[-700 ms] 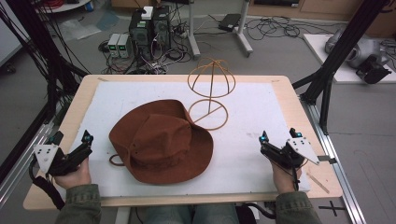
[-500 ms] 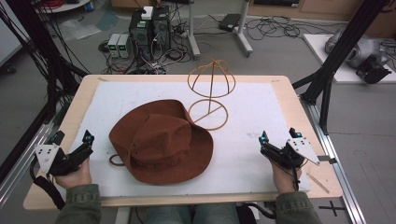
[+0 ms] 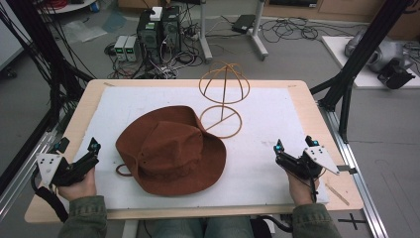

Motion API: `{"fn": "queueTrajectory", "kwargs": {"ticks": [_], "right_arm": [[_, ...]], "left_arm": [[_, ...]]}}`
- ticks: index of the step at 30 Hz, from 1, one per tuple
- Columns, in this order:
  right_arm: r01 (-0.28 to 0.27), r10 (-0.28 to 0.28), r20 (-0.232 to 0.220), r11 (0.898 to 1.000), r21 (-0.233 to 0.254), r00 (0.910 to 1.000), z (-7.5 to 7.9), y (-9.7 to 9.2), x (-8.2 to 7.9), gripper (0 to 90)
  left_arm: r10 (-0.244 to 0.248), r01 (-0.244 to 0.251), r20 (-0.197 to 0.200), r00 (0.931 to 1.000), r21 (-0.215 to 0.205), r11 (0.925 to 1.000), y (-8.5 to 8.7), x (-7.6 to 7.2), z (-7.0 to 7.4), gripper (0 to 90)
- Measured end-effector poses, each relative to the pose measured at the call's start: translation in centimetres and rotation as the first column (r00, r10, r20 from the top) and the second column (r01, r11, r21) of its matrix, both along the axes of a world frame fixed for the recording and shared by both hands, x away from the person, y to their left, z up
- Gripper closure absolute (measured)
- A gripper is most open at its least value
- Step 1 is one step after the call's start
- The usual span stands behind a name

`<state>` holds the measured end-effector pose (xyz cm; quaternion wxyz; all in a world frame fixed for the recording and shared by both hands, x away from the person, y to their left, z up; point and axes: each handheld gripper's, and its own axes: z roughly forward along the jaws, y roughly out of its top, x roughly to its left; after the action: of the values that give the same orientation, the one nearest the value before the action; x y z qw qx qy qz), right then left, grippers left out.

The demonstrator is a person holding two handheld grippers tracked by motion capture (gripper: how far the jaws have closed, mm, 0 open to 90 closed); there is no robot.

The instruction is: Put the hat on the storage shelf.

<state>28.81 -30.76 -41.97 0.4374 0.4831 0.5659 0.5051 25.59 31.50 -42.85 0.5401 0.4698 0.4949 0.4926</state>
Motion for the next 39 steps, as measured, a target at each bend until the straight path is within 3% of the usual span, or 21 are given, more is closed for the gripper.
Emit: {"fn": "queueTrajectory", "kwargs": {"ticks": [12, 18, 22, 25, 29, 30, 31, 34, 37, 38, 39], "right_arm": [[-0.004, 0.004, -0.006, 1.000, 0.012, 1.0000, 0.0, -0.1, 0.0, 3.1], [-0.013, 0.013, -0.007, 1.000, 0.010, 0.9999, 0.0, 0.0, 0.0, 3.1], [-0.012, 0.013, -0.009, 1.000, 0.014, 0.9999, 0.0, 0.0, -0.1, 3.1], [-0.012, 0.012, -0.003, 1.000, 0.006, 0.9999, 0.0, -0.1, -0.1, 3.1], [-0.016, 0.016, -0.005, 1.000, 0.005, 0.9999, 0.0, 0.0, 0.0, 3.1], [-0.015, 0.015, -0.006, 1.000, 0.004, 0.9999, 0.0, 0.0, 0.0, 3.1], [-0.015, 0.015, -0.006, 1.000, 0.004, 0.9999, 0.0, 0.0, 0.0, 3.1], [-0.017, 0.017, -0.009, 1.000, 0.005, 0.9998, -0.1, 0.0, 0.0, 3.1], [-0.019, 0.019, -0.015, 1.000, 0.007, 0.9997, -0.1, 0.1, 0.0, 3.1], [-0.023, 0.023, -0.014, 1.000, 0.001, 0.9996, -0.1, 0.1, 0.0, 3.1], [-0.023, 0.023, -0.014, 1.000, 0.001, 0.9996, -0.1, 0.1, 0.0, 3.1]], "left_arm": [[-0.072, 0.072, 0.027, 0.9970, 0.020, 0.9972, -0.2, -0.4, 0.5, 13.3], [-0.107, 0.106, 0.015, 0.9942, 0.041, 0.9935, -0.4, -0.4, 1.0, 13.3], [-0.158, 0.158, 0.009, 0.9873, 0.036, 0.9868, -0.4, -0.3, 1.9, 13.3], [-0.159, 0.158, 0.005, 0.9873, 0.047, 0.9863, -0.4, -0.3, 2.5, 13.3], [-0.189, 0.191, -0.034, 0.9814, 0.064, 0.9795, -0.4, -0.1, 3.1, 13.3], [-0.211, 0.215, -0.055, 0.9759, 0.068, 0.9743, -0.4, 0.1, 3.3, 13.3], [-0.246, 0.252, -0.084, 0.9656, 0.070, 0.9651, -0.3, 0.3, 3.6, 13.3], [-0.355, 0.375, -0.179, 0.9177, 0.093, 0.9226, -0.5, 0.8, 4.4, 13.6], [-0.419, 0.454, -0.249, 0.8732, 0.103, 0.8850, -1.1, 1.1, 5.0, 13.6], [-0.438, 0.476, -0.262, 0.8598, 0.103, 0.8731, -1.3, 1.2, 5.2, 13.6], [-0.451, 0.491, -0.269, 0.8510, 0.104, 0.8649, -1.6, 1.3, 5.3, 13.6]]}}
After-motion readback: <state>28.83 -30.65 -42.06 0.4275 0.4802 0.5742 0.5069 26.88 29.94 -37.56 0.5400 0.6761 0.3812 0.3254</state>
